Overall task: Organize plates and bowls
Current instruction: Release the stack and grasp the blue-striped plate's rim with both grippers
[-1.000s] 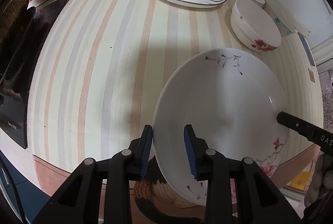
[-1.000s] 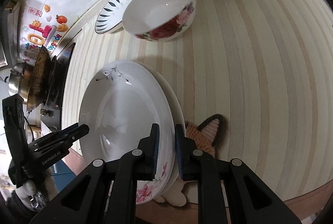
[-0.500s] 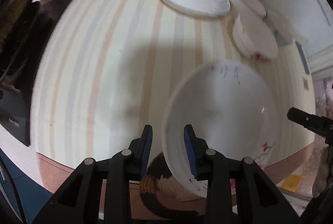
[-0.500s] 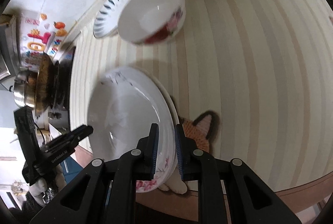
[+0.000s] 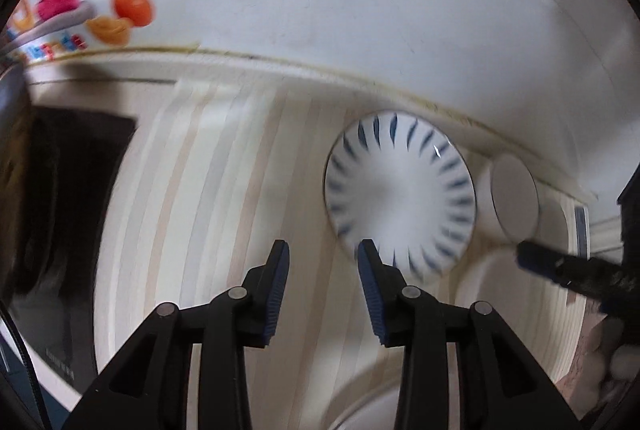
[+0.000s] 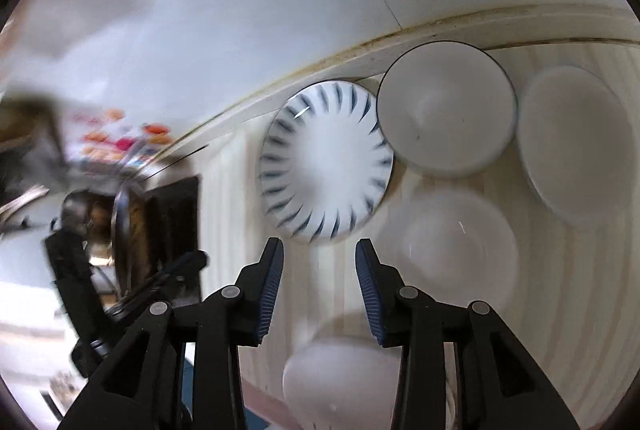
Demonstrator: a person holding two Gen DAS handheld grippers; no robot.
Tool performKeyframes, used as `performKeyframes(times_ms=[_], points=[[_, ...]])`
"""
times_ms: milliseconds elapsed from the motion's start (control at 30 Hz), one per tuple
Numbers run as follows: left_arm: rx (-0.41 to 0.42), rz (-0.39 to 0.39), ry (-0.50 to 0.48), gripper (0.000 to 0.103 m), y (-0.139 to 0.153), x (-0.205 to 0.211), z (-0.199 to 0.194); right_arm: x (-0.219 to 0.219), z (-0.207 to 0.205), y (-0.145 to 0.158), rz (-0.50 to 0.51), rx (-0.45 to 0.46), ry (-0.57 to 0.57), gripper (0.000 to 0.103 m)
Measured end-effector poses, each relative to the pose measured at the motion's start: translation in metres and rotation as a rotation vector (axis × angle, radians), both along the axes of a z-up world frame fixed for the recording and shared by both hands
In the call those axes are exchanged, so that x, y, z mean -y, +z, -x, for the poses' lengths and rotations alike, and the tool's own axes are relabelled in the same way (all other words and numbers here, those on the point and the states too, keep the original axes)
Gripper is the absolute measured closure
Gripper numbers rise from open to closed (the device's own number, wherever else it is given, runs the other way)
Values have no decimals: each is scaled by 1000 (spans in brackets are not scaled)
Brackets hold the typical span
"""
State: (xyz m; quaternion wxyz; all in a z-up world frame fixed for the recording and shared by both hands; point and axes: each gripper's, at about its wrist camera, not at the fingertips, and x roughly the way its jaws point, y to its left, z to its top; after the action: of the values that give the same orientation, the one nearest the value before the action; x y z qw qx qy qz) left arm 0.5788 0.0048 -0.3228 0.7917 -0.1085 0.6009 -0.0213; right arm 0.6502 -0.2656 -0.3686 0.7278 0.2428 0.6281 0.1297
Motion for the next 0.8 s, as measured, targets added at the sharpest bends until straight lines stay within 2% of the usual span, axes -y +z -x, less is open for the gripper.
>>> performKeyframes(times_ms=[100, 267, 367, 500, 600, 633, 667, 800], points=[[-30, -5, -16, 70, -17, 4, -29, -8, -28, -20, 73, -52, 18, 63], [-84, -50, -58, 70, -49, 10, -56, -6, -44, -48, 130, -135, 23, 63], [-114, -46, -74, 70, -66, 12, -64, -11, -46, -57, 167, -153, 49, 63], [-112, -40, -107, 70, -80, 19, -71, -19, -49, -64, 223, -156, 76, 64], [-90, -43, -127, 70, -85, 25, -74, -21, -54, -71, 245, -164, 79, 73], [-74, -54, -136, 79, -86, 27, -76, -22, -55, -71, 263, -155, 77, 76], [-64, -65, -145, 82, -87, 28, -75, -23, -55, -71, 274, -142, 79, 77], [-34, -65, -134, 83, -87, 28, -71, -24, -50, -71, 299, -107, 73, 87]])
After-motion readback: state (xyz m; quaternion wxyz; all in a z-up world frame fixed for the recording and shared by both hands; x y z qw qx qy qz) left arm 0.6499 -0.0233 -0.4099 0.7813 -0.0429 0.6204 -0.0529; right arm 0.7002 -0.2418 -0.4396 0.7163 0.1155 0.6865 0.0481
